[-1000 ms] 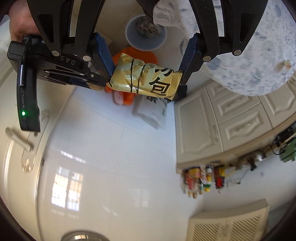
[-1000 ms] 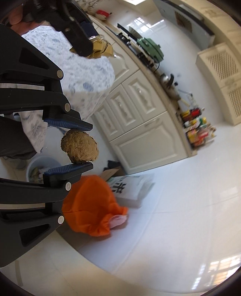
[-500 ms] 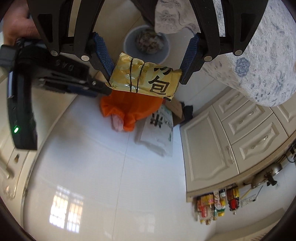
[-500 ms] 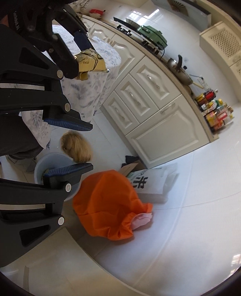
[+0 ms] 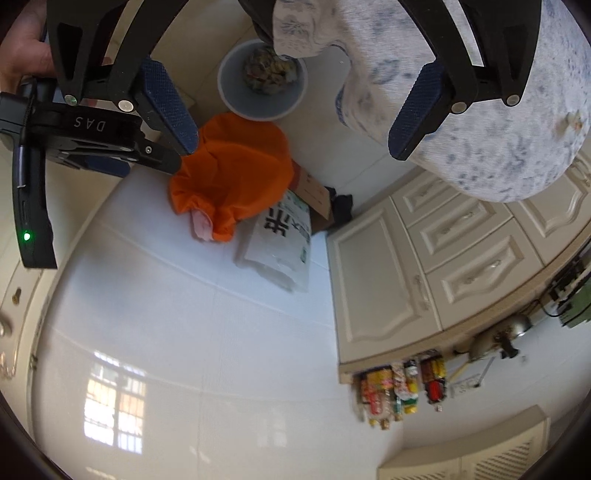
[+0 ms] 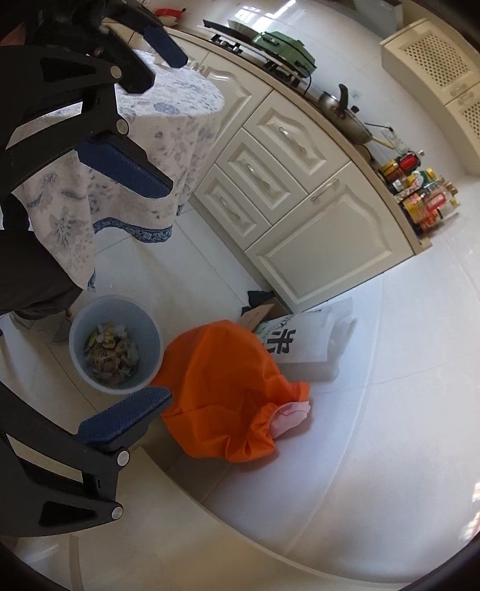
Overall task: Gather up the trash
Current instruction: 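Return the right tool to the table toward the small colourful packet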
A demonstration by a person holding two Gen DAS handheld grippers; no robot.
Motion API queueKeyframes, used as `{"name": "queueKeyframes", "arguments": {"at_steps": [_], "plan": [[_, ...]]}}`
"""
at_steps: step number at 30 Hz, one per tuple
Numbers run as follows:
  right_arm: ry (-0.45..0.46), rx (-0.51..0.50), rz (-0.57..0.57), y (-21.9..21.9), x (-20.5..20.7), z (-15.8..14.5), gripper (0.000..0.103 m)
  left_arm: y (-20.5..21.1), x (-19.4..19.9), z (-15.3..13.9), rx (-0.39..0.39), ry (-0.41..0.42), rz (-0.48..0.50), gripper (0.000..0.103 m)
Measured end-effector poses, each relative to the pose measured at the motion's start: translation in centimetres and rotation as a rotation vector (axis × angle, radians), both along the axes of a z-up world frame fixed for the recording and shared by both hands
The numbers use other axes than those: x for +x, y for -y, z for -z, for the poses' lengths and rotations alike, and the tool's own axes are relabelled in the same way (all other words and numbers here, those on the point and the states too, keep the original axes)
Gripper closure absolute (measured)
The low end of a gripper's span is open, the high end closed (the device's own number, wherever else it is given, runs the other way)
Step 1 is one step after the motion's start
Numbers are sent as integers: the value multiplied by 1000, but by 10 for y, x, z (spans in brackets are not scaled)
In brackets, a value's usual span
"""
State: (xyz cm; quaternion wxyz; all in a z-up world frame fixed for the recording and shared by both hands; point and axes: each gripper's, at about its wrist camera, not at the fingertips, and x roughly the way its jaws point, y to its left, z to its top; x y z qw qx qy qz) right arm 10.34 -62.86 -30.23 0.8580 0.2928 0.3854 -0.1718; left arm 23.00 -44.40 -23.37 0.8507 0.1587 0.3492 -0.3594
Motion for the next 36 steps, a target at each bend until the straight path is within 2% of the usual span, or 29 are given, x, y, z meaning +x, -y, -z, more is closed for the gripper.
{"name": "queueKeyframes", "arguments": {"at_steps": [5,11,16,23,29,36], "plan": [[28,-32,-36,-20,10,-23,0,-39,-9,-17,-54,20,-54,1],[80,-80,-101,-61,27,-58,0,-116,-24,-40,-119,39,-150,1],[133,-122,-195,-110,54,-91,0,-187,-33,-56,-164,52,-259,1],[186,-171,-358,-188,93,-120,0,-284,-41,-76,-219,80,-425,1],[209,-210,-525,-266,132,-125,0,-366,-50,-85,-235,125,-597,1],[208,-238,-722,-350,179,-110,0,-439,-53,-80,-229,120,-762,1]]}}
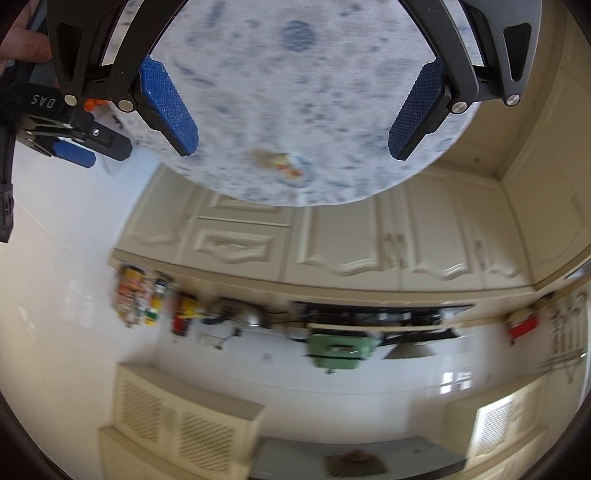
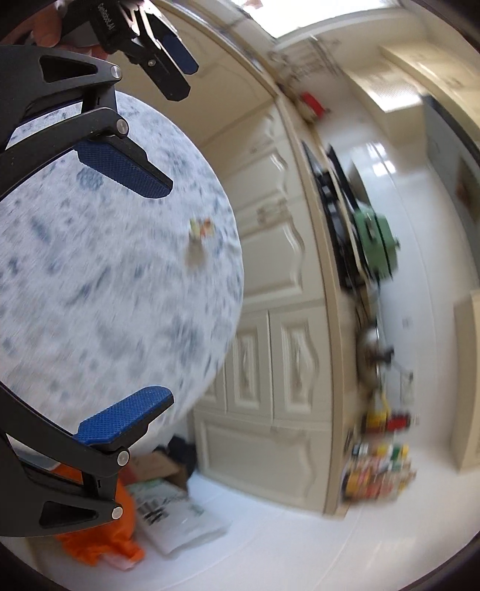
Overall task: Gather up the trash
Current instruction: 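Return the right tool to the table toward the small colourful packet, then grasp the small colourful packet with the right gripper, then carry the colourful packet with the right gripper to the grey bin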
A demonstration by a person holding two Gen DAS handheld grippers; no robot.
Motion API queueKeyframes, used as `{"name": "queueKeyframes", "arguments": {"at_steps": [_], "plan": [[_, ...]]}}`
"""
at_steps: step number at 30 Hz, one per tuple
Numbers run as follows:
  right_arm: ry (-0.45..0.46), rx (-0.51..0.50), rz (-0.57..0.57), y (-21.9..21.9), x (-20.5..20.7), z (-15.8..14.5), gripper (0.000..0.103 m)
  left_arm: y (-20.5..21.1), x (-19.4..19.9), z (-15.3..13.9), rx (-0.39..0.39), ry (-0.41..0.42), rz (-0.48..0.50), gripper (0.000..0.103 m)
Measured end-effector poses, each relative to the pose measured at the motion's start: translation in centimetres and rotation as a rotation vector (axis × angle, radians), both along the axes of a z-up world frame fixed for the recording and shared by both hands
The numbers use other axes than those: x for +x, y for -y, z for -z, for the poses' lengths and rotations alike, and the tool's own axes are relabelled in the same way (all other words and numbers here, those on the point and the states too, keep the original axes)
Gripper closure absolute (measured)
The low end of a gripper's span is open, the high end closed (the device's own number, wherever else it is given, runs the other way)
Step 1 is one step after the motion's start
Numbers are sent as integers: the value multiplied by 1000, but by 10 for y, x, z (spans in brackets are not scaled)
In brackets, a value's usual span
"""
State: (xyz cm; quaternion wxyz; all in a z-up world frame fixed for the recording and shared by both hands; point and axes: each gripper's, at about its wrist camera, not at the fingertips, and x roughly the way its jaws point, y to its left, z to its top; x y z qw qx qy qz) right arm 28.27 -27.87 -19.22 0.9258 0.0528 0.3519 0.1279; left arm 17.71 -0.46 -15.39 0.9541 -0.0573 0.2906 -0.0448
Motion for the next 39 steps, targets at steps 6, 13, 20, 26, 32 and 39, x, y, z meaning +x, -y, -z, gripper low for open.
{"name": "queueKeyframes", "arguments": {"at_steps": [6,13,20,26,32,39], "plan": [[-61,-34,-125,-61,55,36,0,-28,21,9,19,-33,-77,1],[-141,-85,-184,-105,105,84,1,-46,64,30,44,-84,-125,1],[-167,-105,-182,-125,142,112,5,-63,105,47,51,-114,-147,1],[-178,-173,-213,-148,158,136,42,-72,131,64,54,-132,-149,1],[-176,-128,-224,-145,153,135,74,-70,142,74,43,-155,-125,1],[-173,-55,-139,-105,104,114,74,-36,124,67,43,-160,-24,1]]}}
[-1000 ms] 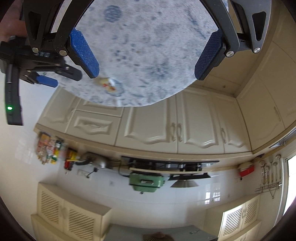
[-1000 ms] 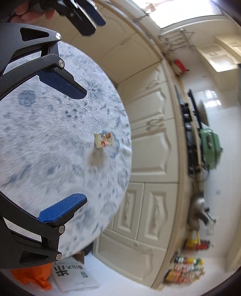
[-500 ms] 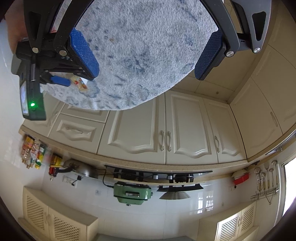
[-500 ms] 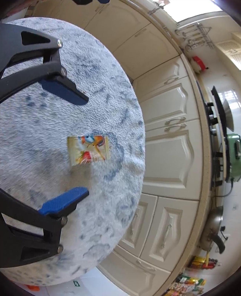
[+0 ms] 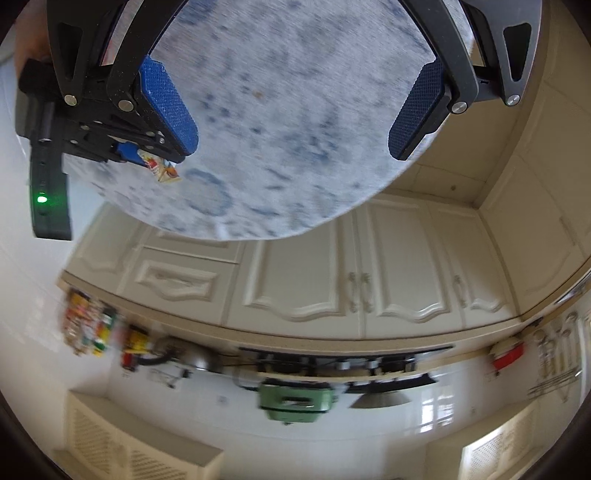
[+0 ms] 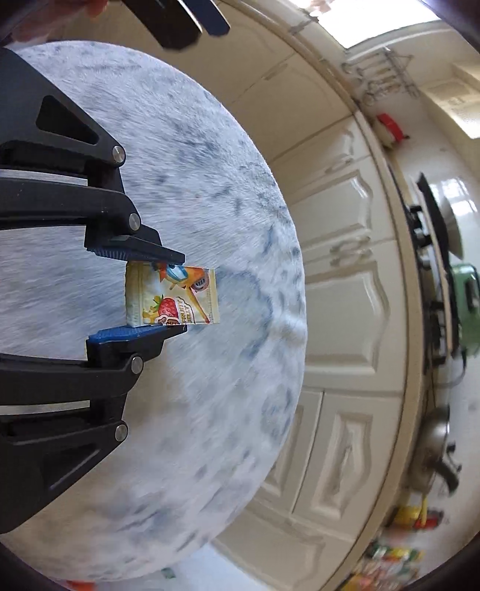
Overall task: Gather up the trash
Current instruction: 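Carry the colourful packet with the right gripper to the grey bin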
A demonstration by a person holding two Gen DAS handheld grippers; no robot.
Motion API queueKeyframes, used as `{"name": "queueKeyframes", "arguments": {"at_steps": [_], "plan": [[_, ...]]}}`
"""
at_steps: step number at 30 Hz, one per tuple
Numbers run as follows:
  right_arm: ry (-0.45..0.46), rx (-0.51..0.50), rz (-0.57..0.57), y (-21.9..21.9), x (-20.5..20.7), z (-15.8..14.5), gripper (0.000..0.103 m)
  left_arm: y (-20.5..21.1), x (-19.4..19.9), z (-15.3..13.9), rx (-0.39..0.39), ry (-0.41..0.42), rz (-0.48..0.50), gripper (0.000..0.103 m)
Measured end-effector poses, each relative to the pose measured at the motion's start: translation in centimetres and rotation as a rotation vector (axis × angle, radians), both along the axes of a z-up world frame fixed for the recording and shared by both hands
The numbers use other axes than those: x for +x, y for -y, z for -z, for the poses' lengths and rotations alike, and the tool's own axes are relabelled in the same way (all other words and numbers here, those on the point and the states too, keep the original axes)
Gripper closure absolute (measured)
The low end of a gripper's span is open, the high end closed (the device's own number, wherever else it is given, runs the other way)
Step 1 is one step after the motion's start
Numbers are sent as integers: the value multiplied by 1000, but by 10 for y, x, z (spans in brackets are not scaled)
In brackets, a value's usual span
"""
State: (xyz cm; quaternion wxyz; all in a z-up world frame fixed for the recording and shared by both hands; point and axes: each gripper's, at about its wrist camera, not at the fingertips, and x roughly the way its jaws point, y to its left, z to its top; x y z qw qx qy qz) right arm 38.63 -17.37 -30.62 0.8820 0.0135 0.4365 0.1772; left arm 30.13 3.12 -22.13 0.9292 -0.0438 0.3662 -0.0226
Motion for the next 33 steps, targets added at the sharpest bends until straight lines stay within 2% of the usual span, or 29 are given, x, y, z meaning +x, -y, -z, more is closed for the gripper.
{"name": "queueKeyframes", "arguments": {"at_steps": [5,12,20,27,33], "plan": [[48,43,150,59,-85,-28,74,48,-44,-7,-15,32,154,1],[138,58,334,154,-209,-63,74,127,-140,-24,-56,104,353,1],[216,61,473,274,-324,-76,74,236,-231,-31,-97,141,511,1],[207,49,610,362,-384,-54,74,332,-273,-11,-84,79,660,1],[102,50,735,432,-404,5,74,409,-285,44,-4,-52,780,1]]}}
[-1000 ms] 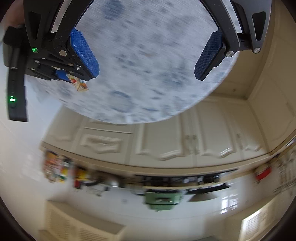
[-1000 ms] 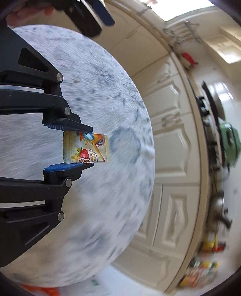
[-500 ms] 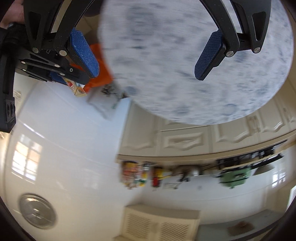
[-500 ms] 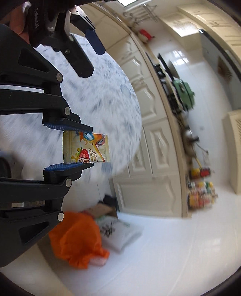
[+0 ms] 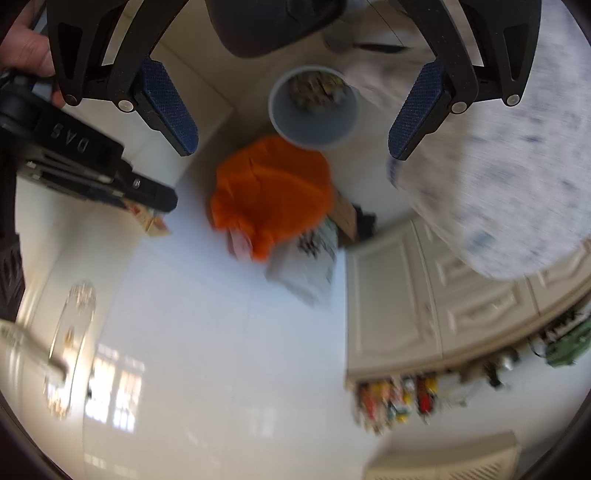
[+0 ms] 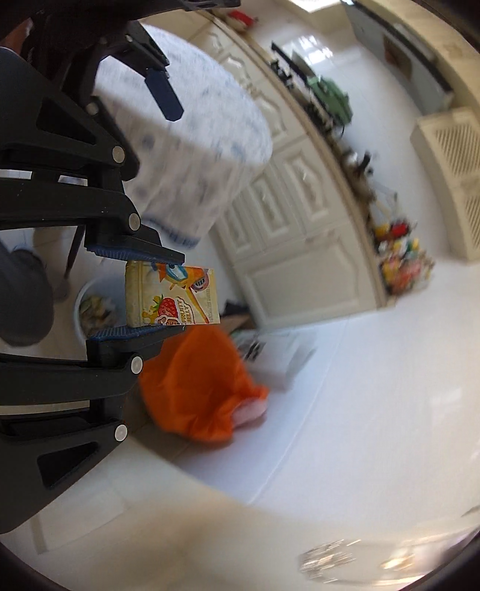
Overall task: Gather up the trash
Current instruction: 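Carry the colourful packet with the right gripper to the grey bin, then open the right gripper above the grey bin to drop the packet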
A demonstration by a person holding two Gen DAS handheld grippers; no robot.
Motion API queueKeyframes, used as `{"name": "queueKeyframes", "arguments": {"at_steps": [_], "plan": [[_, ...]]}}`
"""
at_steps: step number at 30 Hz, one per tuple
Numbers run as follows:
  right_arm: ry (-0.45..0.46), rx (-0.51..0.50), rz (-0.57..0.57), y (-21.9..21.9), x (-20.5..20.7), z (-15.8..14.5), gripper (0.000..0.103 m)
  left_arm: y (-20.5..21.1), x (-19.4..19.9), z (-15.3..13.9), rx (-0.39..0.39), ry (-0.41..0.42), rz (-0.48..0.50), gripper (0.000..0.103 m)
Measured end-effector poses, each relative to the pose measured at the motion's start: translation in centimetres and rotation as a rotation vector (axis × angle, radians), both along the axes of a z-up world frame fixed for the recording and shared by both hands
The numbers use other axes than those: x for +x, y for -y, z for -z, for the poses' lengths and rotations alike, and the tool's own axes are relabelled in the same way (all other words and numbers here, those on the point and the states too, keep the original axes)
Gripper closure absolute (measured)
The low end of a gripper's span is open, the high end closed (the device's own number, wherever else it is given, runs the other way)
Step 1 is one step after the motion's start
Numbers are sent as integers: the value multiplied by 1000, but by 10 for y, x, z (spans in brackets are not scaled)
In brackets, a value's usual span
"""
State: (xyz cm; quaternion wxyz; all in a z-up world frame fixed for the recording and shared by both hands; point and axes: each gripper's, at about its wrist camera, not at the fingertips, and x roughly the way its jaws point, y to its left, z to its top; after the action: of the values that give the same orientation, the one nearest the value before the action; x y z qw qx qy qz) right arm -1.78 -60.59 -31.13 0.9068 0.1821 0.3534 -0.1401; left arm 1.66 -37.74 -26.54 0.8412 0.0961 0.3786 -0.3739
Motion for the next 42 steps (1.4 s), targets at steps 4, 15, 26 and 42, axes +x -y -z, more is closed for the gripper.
{"name": "queueKeyframes", "arguments": {"at_steps": [4,15,26,42], "plan": [[-81,28,18,25,6,44,74,33,9,51,68,-72,20,1],[-270,151,-84,39,91,185,74,69,80,221,250,-301,-129,7],[-436,237,-226,38,160,316,74,109,173,410,428,-505,-296,19],[-582,272,-236,34,178,403,66,133,216,513,428,-702,-282,84]]}}
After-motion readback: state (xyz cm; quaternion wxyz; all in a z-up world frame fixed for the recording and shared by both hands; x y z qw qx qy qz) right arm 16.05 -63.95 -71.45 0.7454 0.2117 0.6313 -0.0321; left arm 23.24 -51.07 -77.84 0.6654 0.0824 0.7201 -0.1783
